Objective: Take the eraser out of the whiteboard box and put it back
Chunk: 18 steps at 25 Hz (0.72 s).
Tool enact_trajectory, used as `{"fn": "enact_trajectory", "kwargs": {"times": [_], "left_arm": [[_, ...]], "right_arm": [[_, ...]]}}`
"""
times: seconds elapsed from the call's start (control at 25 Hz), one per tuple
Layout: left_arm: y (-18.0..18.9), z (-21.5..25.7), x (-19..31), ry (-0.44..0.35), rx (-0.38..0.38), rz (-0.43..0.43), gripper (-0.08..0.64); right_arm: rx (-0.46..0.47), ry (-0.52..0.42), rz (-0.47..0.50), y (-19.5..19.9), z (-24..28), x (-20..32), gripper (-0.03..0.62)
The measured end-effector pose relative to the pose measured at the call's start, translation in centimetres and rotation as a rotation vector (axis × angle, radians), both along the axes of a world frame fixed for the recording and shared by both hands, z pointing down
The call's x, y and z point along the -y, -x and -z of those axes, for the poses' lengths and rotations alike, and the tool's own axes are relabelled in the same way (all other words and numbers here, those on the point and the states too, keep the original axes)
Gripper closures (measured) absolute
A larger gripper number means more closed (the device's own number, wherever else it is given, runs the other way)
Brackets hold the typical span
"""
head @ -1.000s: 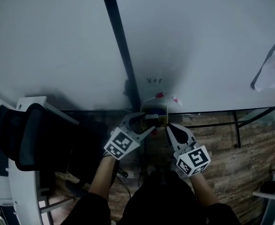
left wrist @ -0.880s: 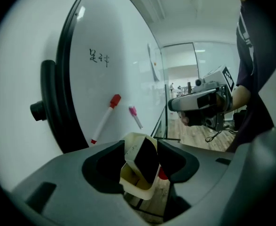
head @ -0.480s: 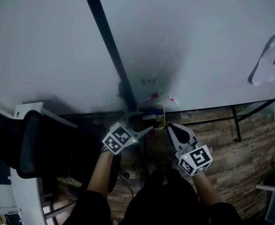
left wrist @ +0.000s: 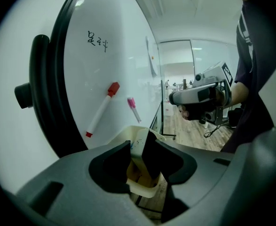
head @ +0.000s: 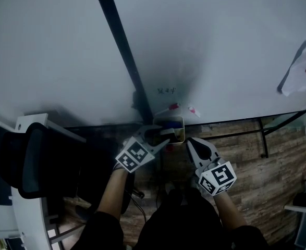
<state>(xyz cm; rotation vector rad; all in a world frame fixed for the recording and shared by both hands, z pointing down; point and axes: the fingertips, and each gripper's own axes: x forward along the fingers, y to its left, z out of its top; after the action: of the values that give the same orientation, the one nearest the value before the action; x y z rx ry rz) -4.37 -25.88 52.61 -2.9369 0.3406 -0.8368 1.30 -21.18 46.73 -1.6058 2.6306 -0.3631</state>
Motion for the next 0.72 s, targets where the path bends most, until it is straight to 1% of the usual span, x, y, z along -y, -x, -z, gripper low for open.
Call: {"fn": "enact_trajectory", "kwargs": {"times": [0.36, 0.52, 0.72], "left_arm": [[0.1, 0.2, 0.0, -0.015, -0.012, 0.002, 0.42], [0.2, 1.1, 0.1, -0.016, -0.043, 0.014, 0.423], [0.4, 3.6, 0.1, -0.046, -0.101, 0.044, 0.423]], "right_arm": [[0.003, 0.002, -0.01, -0.3, -0.1, 0.3, 0.589], [0.006, -0.001, -0.013, -0.5, -0.1, 0.4, 0.589], [0.012, -0.015, -0.001, -0.5, 0.5, 0.8, 0.589]]}}
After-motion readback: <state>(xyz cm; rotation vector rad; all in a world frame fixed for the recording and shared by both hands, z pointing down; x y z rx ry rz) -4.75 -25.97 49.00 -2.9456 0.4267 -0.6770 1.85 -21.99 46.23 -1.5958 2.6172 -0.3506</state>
